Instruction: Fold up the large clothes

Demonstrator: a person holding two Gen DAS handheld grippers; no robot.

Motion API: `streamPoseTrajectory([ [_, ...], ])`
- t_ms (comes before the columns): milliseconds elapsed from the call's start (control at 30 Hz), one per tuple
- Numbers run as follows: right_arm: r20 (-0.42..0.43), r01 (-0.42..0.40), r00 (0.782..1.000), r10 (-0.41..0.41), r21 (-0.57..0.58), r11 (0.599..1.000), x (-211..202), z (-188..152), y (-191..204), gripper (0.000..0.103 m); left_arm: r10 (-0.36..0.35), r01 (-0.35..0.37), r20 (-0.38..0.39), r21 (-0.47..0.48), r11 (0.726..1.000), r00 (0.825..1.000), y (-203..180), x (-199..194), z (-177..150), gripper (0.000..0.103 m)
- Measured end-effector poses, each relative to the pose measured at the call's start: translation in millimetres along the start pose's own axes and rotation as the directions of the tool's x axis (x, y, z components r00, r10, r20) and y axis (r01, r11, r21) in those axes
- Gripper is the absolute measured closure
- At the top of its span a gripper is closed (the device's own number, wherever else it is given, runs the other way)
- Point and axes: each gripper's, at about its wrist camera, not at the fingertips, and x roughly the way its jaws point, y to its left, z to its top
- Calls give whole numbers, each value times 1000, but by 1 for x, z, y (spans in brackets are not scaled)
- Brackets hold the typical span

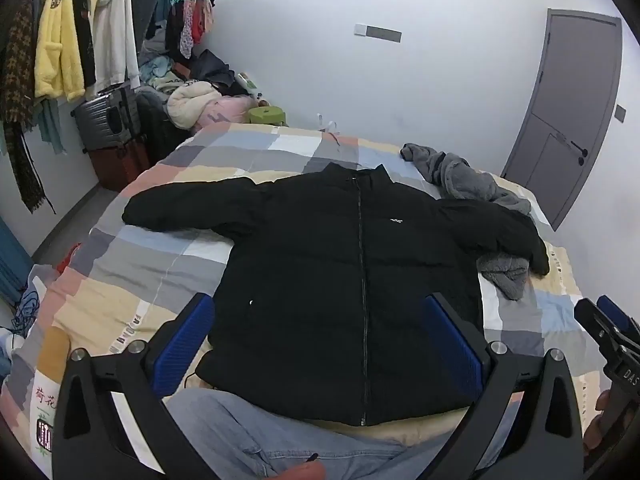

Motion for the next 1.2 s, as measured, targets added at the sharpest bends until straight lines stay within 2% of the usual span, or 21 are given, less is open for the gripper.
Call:
streamPoseTrajectory([
  [133, -3, -16, 1000, 16, -2, 1000, 4, -4, -2, 0, -9, 9, -1, 7, 1000, 1000, -4, -2, -3, 0],
  [300, -2, -18, 1000, 18, -4, 1000, 9, -7, -2, 0, -39, 39, -8, 60, 997, 999, -18, 0, -8, 0],
  [433, 1, -7, 1000, 7, -16, 1000, 15, -10, -4, 0, -19, 17, 20, 88, 996, 1000, -28, 1, -14, 0],
  [633, 20, -8, 1000, 9, -24, 1000, 22, -19, -7, 0, -30, 29, 32, 37, 999, 999, -24, 11, -20, 0],
  [833, 22, -3, 1000, 3, -24, 1000, 30, -28, -11, 0, -10, 8, 47, 39, 999, 999, -26, 17, -26, 0],
  [1067, 36, 14, 999, -14, 0, 1000, 21, -33, -19, 0, -46, 46, -1, 5, 999, 999, -22, 24, -35, 0],
  [1200, 51, 28, 998, -28, 2, 1000, 14, -33, -23, 0, -38, 38, 1, 11, 999, 999, -23, 22, -36, 0],
])
